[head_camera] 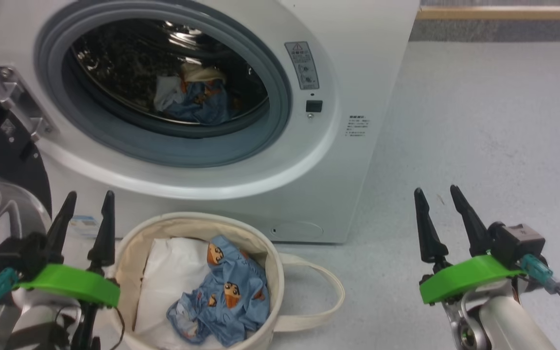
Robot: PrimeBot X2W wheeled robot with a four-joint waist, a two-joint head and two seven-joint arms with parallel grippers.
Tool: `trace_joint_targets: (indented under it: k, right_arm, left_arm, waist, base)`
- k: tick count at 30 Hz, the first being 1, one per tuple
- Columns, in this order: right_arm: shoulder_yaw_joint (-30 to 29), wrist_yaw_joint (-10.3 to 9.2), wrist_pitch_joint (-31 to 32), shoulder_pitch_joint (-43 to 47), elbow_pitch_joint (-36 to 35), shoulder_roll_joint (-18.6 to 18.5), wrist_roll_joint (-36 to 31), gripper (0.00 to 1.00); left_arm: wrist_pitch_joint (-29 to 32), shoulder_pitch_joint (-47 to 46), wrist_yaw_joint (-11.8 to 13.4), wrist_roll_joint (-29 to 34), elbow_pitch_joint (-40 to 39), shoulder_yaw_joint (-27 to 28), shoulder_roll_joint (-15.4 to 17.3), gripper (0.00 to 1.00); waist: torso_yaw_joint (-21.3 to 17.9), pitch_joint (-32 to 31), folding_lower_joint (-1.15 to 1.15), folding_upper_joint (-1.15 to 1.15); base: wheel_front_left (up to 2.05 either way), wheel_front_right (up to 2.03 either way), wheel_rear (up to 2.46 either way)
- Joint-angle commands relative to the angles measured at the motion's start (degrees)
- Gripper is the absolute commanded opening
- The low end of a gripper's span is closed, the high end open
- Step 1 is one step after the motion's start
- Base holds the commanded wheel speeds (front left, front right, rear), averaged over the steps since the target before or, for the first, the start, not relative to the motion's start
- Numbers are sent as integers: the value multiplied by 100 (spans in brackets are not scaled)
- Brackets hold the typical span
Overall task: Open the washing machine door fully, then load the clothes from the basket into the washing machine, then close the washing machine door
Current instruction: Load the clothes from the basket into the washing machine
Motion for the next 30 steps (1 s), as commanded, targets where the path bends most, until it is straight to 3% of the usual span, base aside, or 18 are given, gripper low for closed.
trace_joint_targets:
  k: [1, 30]
  right_arm:
    - [66, 2, -69, 29, -129, -72, 48, 100]
    - [-32, 2, -69, 93, -25, -66, -10, 100]
  left_arm:
    - [-50, -57, -30, 21, -243, 265, 163, 100]
    - [-50, 172, -31, 125, -357, 369, 74, 100]
  waist:
    - [37, -125, 1, 0]
    - [-61, -243, 1, 0]
  base:
    - [0, 0, 0]
    - [0, 0, 0]
